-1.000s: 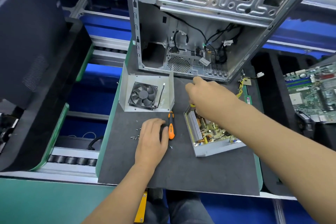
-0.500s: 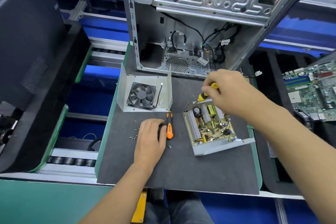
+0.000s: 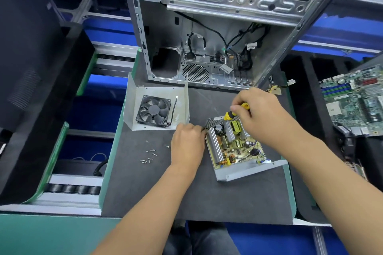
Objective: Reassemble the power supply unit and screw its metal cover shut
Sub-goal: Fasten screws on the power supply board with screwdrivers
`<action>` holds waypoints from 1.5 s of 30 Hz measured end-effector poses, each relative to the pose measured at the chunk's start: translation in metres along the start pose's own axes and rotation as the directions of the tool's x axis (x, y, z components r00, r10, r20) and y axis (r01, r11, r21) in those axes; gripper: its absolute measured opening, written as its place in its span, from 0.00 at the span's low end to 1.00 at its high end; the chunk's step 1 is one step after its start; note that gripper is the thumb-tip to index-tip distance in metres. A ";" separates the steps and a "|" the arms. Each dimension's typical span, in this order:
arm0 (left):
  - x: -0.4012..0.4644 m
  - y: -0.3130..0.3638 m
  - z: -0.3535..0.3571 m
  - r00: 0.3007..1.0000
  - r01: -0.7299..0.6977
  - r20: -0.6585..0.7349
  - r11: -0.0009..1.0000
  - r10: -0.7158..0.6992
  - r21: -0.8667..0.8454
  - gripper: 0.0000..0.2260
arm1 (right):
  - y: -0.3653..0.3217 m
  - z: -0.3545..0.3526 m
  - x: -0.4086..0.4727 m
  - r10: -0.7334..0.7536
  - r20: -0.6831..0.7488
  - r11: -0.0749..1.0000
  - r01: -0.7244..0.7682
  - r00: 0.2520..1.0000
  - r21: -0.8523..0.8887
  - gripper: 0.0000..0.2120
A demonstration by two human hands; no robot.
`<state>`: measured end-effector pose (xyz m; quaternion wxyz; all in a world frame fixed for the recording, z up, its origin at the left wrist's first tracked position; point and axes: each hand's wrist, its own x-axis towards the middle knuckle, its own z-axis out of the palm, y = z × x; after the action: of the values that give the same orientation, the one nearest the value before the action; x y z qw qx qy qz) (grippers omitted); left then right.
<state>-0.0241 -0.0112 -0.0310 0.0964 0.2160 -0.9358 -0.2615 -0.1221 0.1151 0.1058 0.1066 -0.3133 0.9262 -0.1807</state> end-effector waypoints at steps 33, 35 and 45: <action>-0.009 -0.001 -0.019 0.738 0.452 0.576 -0.376 -0.352 -0.809 0.13 | 0.045 0.023 -0.018 0.260 -0.083 0.828 -0.178 0.962 0.531 0.07; -0.009 -0.001 -0.018 0.735 0.428 0.583 -0.430 -0.346 -0.795 0.13 | 0.047 0.024 -0.018 0.293 -0.063 0.785 -0.202 0.954 0.586 0.06; -0.005 0.009 -0.018 0.736 0.359 0.600 -0.571 -0.313 -0.739 0.08 | 0.047 0.027 -0.019 0.295 -0.042 0.749 -0.204 0.955 0.630 0.06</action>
<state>-0.0174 -0.0098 -0.0107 0.1113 0.3580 -0.1448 -0.9157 -0.1247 0.1540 0.0642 0.1621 -0.1208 0.8539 -0.4796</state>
